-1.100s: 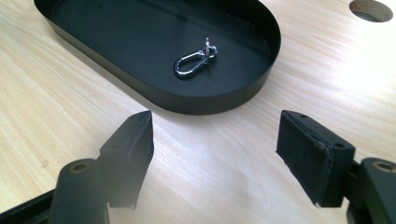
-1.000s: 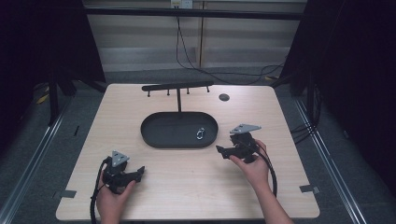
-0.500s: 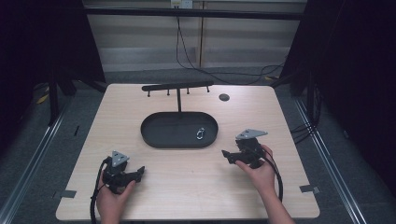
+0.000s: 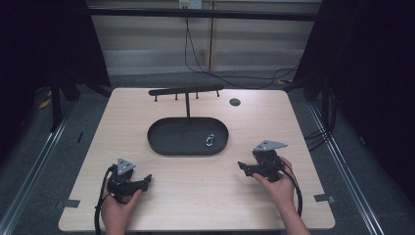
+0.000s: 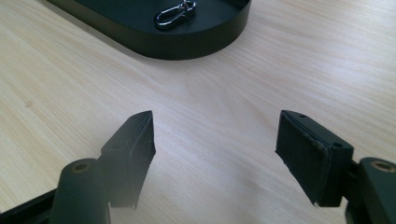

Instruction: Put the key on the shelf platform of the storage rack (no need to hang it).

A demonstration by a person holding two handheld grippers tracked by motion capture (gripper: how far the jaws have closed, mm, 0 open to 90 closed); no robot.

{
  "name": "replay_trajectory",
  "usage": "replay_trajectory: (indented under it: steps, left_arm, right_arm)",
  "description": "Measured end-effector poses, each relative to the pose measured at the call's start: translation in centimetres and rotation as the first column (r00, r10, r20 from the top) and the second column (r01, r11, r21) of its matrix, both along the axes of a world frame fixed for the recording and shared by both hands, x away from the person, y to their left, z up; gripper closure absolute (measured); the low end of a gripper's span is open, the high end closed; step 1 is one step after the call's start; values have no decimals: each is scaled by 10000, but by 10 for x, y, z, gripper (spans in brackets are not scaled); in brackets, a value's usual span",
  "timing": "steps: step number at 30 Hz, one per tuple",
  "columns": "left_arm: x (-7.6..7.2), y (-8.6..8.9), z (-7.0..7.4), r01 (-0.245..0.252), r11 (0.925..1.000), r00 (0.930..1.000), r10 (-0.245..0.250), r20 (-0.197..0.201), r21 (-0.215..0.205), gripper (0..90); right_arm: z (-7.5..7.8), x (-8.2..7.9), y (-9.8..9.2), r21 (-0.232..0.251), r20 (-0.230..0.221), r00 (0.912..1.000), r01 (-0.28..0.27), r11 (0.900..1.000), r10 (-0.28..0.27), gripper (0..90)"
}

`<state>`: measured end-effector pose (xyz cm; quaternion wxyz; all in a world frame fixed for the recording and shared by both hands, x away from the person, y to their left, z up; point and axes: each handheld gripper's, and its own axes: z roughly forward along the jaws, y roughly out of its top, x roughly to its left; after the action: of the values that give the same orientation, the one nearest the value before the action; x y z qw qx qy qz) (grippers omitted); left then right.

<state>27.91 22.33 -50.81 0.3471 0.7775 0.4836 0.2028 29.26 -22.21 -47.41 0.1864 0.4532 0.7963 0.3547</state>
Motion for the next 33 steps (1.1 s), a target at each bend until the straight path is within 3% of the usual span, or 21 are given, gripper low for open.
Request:
replay_trajectory:
  steps: [16, 31, 33]
  left_arm:
    - [0, 0, 0, -5, 10000, 10000, 5, 0, -5, 239]
    - [0, 0, 0, -1, 10000, 10000, 1, -2, -1, 239]
    - [0, 0, 0, 4, 10000, 10000, -4, 3, 9, 239]
  right_arm:
    - [-10, -16, -17, -37, -81, 9998, 208, 9998, -208, 284]
    - [-32, -30, -33, -297, -345, 9984, 446, 9986, -456, 281]
    - [-33, -32, -36, -168, -255, 9984, 499, 9986, -504, 280]
